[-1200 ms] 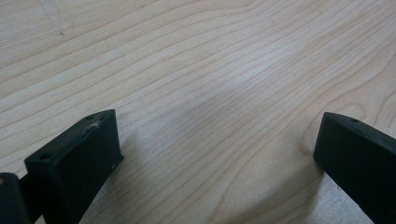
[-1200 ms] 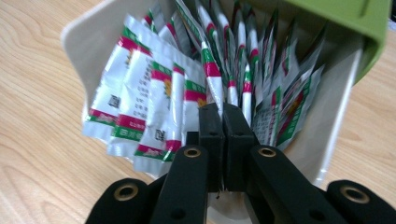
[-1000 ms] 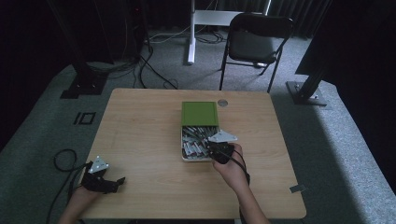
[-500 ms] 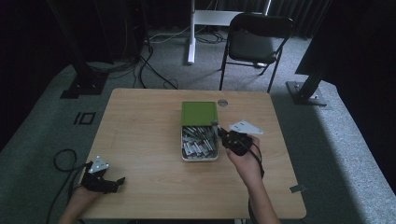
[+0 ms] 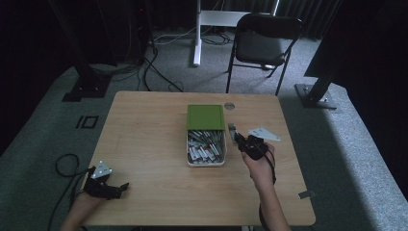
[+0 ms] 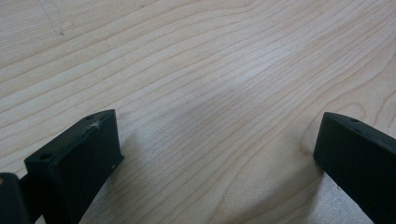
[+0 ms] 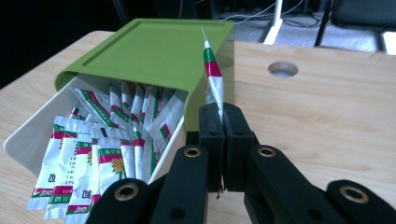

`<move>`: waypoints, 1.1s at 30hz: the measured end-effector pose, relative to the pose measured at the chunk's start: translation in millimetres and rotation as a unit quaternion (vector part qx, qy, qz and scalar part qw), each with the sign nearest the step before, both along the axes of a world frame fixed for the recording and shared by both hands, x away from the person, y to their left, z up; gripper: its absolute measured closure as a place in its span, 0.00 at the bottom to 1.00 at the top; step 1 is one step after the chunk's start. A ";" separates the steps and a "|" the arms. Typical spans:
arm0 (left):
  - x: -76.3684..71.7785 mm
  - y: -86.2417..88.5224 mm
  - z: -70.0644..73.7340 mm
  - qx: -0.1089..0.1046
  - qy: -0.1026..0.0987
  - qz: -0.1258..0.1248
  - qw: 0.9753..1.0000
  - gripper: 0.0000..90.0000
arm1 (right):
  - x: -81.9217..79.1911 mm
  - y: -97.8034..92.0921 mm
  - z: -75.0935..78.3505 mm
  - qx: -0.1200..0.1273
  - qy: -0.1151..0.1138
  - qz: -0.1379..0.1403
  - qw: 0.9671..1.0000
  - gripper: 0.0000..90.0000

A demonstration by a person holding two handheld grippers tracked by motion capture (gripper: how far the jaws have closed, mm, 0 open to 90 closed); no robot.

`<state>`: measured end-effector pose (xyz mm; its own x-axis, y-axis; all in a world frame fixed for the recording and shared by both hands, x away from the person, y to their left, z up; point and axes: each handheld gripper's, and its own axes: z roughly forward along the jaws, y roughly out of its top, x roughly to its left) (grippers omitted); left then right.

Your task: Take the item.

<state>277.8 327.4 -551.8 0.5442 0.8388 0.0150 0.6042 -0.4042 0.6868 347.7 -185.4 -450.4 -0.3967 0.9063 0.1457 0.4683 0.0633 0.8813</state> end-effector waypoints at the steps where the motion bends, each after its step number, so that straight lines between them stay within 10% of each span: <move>1: 0.0 0.0 0.0 0.000 0.000 0.000 1.000 0.02 | 1.2 0.3 -4.6 0.001 0.005 0.000 1.000 0.99; 22: 0.0 0.0 0.0 0.000 0.000 0.000 1.000 0.02 | 24.2 3.3 -71.4 0.053 0.088 -0.011 0.995 0.99; 33: 0.0 -0.1 0.0 0.000 0.000 0.000 1.000 0.02 | 32.0 -14.5 -87.4 -0.017 0.097 -0.031 0.995 0.70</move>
